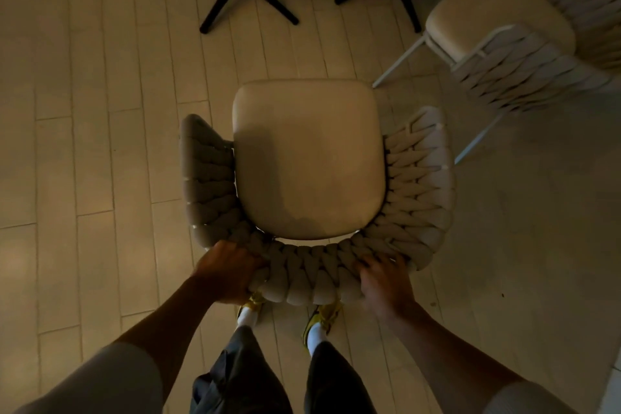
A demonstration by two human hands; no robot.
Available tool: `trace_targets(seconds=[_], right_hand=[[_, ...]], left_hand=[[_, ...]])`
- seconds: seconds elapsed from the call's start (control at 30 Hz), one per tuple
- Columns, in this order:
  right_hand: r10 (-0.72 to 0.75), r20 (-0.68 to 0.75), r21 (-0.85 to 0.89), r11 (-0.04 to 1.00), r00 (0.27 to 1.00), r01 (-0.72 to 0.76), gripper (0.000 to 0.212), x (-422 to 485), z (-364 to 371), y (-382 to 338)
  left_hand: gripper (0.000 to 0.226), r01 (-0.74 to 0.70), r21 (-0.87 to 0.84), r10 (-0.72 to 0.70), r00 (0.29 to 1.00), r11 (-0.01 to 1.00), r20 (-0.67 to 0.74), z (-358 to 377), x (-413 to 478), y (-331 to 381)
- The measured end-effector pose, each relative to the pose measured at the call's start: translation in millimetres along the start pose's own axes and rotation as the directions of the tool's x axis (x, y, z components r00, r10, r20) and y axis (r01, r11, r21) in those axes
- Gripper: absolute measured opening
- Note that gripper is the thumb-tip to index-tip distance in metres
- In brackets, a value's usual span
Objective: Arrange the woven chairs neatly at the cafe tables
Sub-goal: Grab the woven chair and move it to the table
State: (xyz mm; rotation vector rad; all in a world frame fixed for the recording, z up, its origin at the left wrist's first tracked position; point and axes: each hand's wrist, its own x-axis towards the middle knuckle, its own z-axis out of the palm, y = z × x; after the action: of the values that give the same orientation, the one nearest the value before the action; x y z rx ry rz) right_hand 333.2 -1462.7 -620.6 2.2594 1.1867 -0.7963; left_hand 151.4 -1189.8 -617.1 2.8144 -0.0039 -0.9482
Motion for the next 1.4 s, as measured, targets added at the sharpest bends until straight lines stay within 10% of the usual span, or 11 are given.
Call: trace_targets(seconds=[0.3, 0.47, 0.57, 0.67, 0.77, 0.93, 1.07, 1.23, 1.4], right_hand=[[-0.168, -0.009, 0.047, 0.985, 0.986, 0.169, 0.049, 5, -2, 39], [-0.268, 0.276, 0.609, 0.792, 0.923, 0.048, 0.058, 6, -57, 88], [0.014, -0.179, 0.735, 0.667, 0.984, 0.124, 0.017, 9, -77, 130], [0.448, -0.422, 0.823, 0.554, 0.789, 0.125, 0.013, 13, -87, 163], [0.715, -0.229, 0.933, 0.355, 0.661, -0.060, 0.021, 30, -72, 189], [0.717, 0.105, 0.942, 0.150, 0.689, -0.300, 0.074, 56, -32, 184], [0.691, 0.197, 0.942, 0.064, 0.696, -0.330, 0.071, 62, -23, 159], [0.754, 0.068, 0.962, 0.123, 0.653, -0.243, 0.056, 62, -14, 146], [0.789, -0.012, 0.971, 0.157, 0.614, -0.182, 0.060, 61, -9, 140]], left_hand=[[0.057, 0.064, -0.034, -0.064, 0.998, 0.997, 0.012, 5, 14, 23], [0.057, 0.103, -0.054, -0.101, 0.994, 0.993, 0.042, -1, 11, 32], [0.048, 0.171, -0.100, -0.177, 0.983, 0.980, -0.053, -5, 5, 42], [0.046, 0.181, -0.086, -0.193, 0.968, 0.980, -0.161, -8, -2, 49], [0.056, 0.130, -0.139, -0.164, 0.948, 0.982, -0.273, -18, -12, 53], [0.028, 0.126, -0.341, -0.239, 0.920, 0.931, -0.311, -42, -31, 56], [0.023, 0.250, -0.759, -0.613, 0.754, 0.601, -0.237, -42, -43, 35], [0.046, -0.038, -0.999, -0.994, 0.106, -0.035, 0.030, -17, -30, 32], [0.070, -0.197, -0.855, -0.874, 0.188, -0.480, 0.448, -1, 12, 55]])
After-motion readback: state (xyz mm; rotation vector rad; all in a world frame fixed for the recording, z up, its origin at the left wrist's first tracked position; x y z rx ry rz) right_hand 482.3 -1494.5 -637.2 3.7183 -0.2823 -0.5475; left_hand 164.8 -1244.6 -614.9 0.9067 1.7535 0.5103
